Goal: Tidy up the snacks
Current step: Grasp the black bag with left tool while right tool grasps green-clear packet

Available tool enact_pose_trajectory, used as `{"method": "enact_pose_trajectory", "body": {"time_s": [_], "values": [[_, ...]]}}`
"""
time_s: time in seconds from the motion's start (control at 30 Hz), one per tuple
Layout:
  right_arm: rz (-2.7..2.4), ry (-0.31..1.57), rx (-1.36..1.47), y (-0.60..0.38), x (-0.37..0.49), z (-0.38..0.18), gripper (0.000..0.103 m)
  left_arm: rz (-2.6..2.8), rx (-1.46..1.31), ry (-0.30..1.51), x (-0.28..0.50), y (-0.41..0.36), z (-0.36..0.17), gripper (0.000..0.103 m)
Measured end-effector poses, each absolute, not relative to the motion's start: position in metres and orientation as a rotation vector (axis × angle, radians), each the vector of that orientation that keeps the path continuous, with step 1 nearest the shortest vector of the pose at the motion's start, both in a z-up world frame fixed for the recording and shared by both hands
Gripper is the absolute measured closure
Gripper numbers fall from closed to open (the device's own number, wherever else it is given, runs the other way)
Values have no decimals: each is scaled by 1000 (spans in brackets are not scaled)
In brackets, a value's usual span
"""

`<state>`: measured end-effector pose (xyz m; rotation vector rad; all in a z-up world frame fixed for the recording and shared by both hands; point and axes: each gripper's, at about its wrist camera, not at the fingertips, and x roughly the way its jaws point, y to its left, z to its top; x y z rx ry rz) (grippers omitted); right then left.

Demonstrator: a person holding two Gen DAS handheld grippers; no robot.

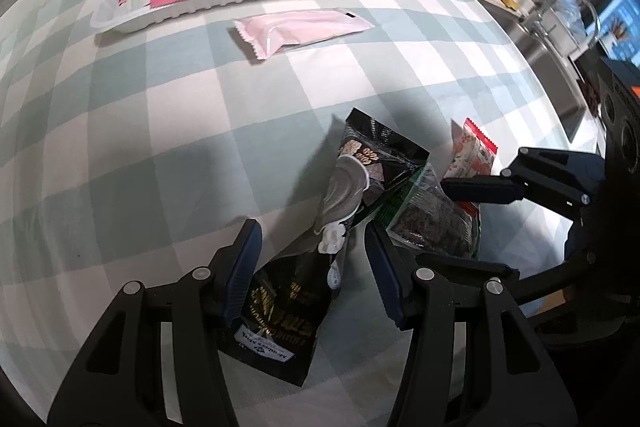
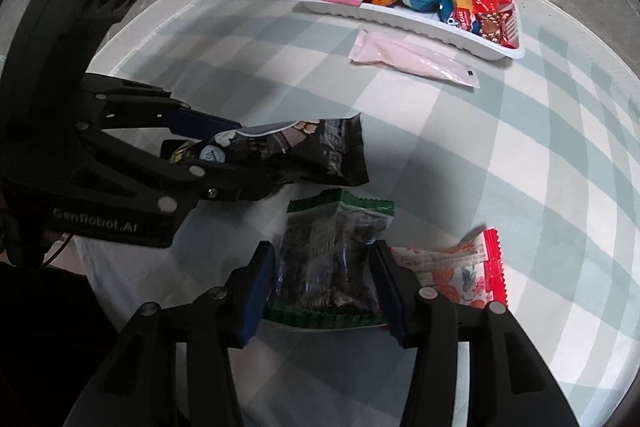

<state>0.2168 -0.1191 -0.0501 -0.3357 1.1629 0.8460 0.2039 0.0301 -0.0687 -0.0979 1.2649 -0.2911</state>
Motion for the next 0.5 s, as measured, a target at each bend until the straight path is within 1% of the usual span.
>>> {"method": "enact_pose_trajectory", "body": {"time_s": [0.07,0.2,0.27,0.33,0.37,0.4,0.43,0.5], "values": [[842,1164,-340,-120,218,-51,50,-300,-76,1260,205,26,-69,51],[834,1154,-367,-119,217,-51,57,-323,-28,1248,205,21,-71,51],[826,1154,-358,-120,217,-51,62,-339,-7,1240,205,19,-71,51],[832,1159,-335,-123,219,-51,70,-351,11,1232,204,17,-72,52],[835,1161,-328,-124,220,-50,72,-357,23,1226,204,16,-72,53],[839,1164,-319,-126,220,-50,74,-358,44,1219,203,14,-72,58],[841,1165,-313,-127,221,-49,76,-355,62,1213,202,13,-72,66],[843,1167,-294,-130,222,-48,77,-367,68,1207,201,14,-73,74]]}}
